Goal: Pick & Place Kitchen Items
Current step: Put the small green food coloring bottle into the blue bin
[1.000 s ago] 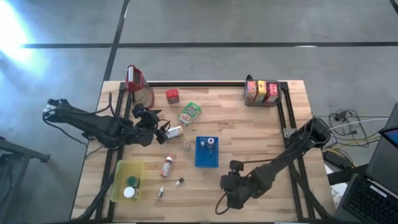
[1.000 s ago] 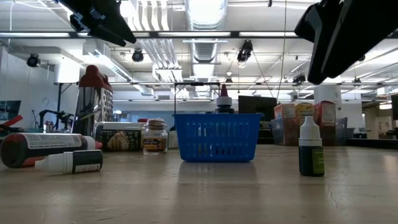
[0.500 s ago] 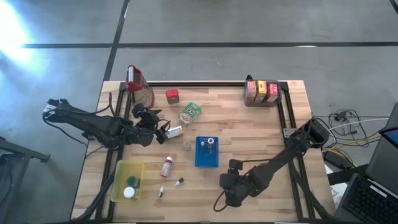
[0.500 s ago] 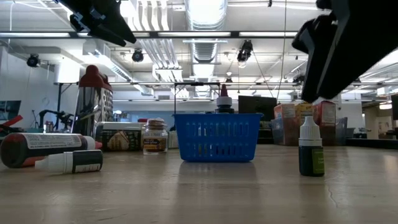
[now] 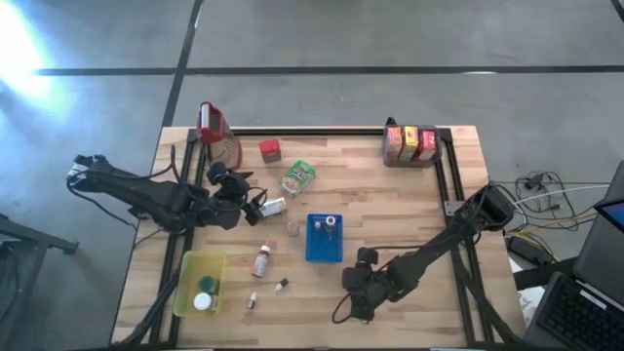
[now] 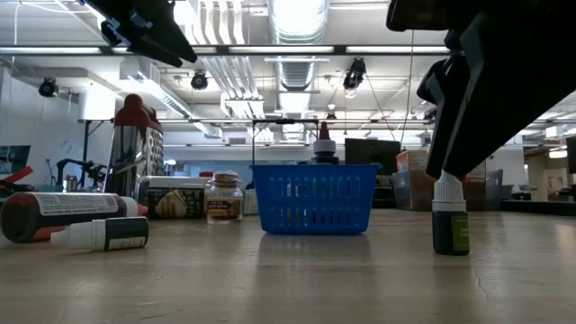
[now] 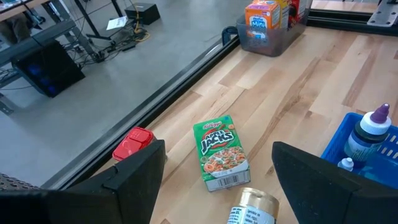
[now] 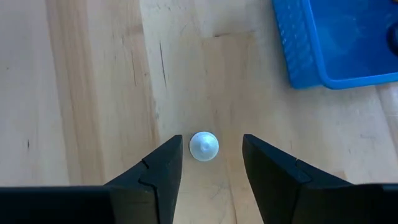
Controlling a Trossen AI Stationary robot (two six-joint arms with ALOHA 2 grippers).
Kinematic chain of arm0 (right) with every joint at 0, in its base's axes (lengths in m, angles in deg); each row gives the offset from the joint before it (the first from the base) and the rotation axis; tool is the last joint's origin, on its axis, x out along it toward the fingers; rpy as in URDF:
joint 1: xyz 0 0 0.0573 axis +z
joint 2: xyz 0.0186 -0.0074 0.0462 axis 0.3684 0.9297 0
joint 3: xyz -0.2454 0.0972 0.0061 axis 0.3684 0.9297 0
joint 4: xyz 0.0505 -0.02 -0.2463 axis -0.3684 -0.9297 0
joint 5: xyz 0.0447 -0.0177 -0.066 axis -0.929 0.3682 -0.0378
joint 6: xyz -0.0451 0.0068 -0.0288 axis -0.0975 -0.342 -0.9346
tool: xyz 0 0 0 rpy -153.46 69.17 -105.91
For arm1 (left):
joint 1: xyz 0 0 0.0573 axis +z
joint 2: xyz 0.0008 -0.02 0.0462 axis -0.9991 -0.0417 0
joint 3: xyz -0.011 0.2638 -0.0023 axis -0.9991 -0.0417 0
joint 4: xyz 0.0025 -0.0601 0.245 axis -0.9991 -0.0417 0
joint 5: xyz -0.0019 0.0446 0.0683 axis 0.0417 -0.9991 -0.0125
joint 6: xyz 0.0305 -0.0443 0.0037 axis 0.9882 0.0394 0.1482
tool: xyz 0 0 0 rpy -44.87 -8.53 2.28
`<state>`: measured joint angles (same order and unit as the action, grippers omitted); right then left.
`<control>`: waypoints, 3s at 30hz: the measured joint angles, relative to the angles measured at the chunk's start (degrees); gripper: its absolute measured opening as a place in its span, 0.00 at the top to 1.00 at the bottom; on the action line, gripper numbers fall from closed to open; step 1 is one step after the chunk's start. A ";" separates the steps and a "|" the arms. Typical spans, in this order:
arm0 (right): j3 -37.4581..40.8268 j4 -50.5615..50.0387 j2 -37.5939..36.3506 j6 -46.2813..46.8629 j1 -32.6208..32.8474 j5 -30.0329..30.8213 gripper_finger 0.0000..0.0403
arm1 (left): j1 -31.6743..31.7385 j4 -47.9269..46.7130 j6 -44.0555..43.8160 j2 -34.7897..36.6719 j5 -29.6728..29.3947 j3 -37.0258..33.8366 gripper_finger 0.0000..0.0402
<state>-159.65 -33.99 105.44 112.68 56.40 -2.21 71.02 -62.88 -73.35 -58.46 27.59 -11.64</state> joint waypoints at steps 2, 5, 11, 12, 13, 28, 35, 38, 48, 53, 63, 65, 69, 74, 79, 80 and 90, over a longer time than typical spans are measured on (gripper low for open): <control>0.43 0.12 -0.01 0.27 0.01 -0.08 0.62 | 0.00 -0.01 0.00 0.00 0.00 0.00 0.25; 1.58 2.12 -0.02 0.98 0.01 -0.14 0.63 | 0.00 0.00 0.00 0.00 0.00 0.00 0.25; 4.18 7.19 -0.02 0.88 -0.09 -0.43 0.61 | 0.00 -0.01 0.00 0.00 0.00 0.00 0.25; 4.45 7.40 -0.04 1.01 -0.10 -0.54 0.60 | 0.00 0.00 0.00 0.00 0.00 0.00 0.25; 4.67 7.38 -0.04 1.26 -0.14 -0.54 0.59 | 0.00 0.00 0.00 0.00 0.00 0.00 0.25; 5.95 9.28 -0.04 0.84 -0.56 -0.52 0.73 | -0.01 -0.01 0.00 0.00 0.00 0.00 0.25; 6.08 9.74 -0.04 0.41 -0.56 -0.52 0.82 | 0.01 0.01 0.00 0.00 0.00 0.00 0.25; 6.02 9.85 -0.04 0.19 -0.56 -0.52 0.83 | -0.01 0.01 0.00 0.00 0.00 0.00 0.25; 6.04 9.91 -0.04 0.25 -0.56 -0.52 0.80 | 0.01 0.01 0.00 0.00 0.00 0.00 0.25; 6.06 9.94 -0.04 0.28 -0.56 -0.52 0.84 | 0.00 0.00 0.00 0.00 0.00 0.00 0.25; 4.88 9.84 -0.20 -0.18 -0.63 -0.79 0.81 | 0.01 0.01 0.00 0.00 0.00 0.00 0.25; 4.43 9.72 -0.23 -1.02 -0.82 -1.96 0.82 | 0.01 -0.01 0.00 0.00 0.00 0.00 0.25; 2.75 9.52 -0.28 -3.36 -1.92 -5.60 0.84 | 0.00 0.01 0.00 0.00 0.00 0.00 0.25; -1.14 5.90 -0.28 -6.71 -3.72 -7.10 0.81 | 0.00 0.00 0.00 0.00 0.00 0.00 0.25; -5.17 1.98 -0.28 -8.07 -5.86 -6.78 0.81 | 0.00 0.00 0.00 0.00 0.00 0.00 0.25; -5.66 1.92 -0.28 -8.15 -6.36 -6.59 0.82 | 0.00 0.00 0.00 0.00 0.00 0.00 0.25; -9.86 -0.19 -0.28 -11.89 -11.92 -4.02 0.81 | -0.01 -0.01 0.00 0.00 0.00 0.00 0.25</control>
<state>-169.51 -34.19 105.16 100.79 44.48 -6.23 71.01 -62.89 -73.35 -58.46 27.59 -11.64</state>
